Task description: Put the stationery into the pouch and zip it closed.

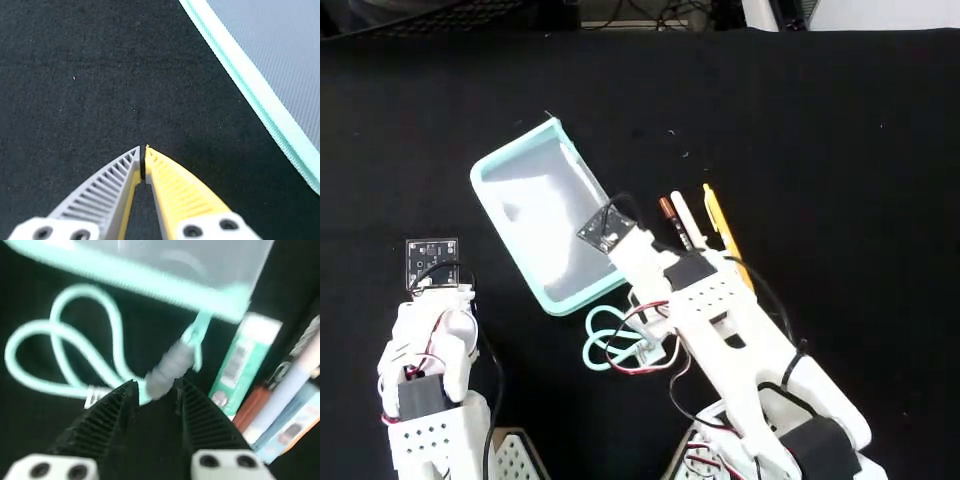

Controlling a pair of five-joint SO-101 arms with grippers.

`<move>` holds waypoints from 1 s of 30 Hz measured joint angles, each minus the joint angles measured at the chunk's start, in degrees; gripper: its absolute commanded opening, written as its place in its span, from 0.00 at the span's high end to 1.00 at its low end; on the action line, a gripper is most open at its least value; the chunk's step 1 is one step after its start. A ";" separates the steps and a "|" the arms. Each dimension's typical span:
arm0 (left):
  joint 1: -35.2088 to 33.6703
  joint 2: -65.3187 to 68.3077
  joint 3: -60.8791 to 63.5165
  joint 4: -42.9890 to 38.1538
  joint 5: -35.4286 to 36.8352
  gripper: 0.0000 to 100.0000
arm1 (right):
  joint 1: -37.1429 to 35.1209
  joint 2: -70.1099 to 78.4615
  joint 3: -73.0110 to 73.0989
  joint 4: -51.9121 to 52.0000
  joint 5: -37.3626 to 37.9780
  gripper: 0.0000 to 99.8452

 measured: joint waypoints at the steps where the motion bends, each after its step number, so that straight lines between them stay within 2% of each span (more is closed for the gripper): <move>1: 0.00 0.00 0.00 0.00 0.00 0.96 | 0.00 0.18 0.00 0.18 0.00 0.88; 8: 0.00 0.00 0.00 0.00 0.00 0.96 | 0.00 0.26 2.02 -6.07 -0.26 0.88; 12: 0.00 0.00 0.00 0.00 0.00 0.96 | 0.00 0.26 2.02 -10.64 -3.60 0.88; 18: 0.00 0.00 0.00 0.00 0.00 0.96 | 0.00 4.57 1.14 -11.60 -4.84 0.78; 27: 0.00 0.00 0.00 0.00 0.00 0.96 | 3.08 19.78 -6.86 -11.96 -4.92 0.84; 30: 0.00 0.00 0.00 0.00 0.00 0.96 | 3.52 20.84 -7.91 -11.96 -4.92 0.99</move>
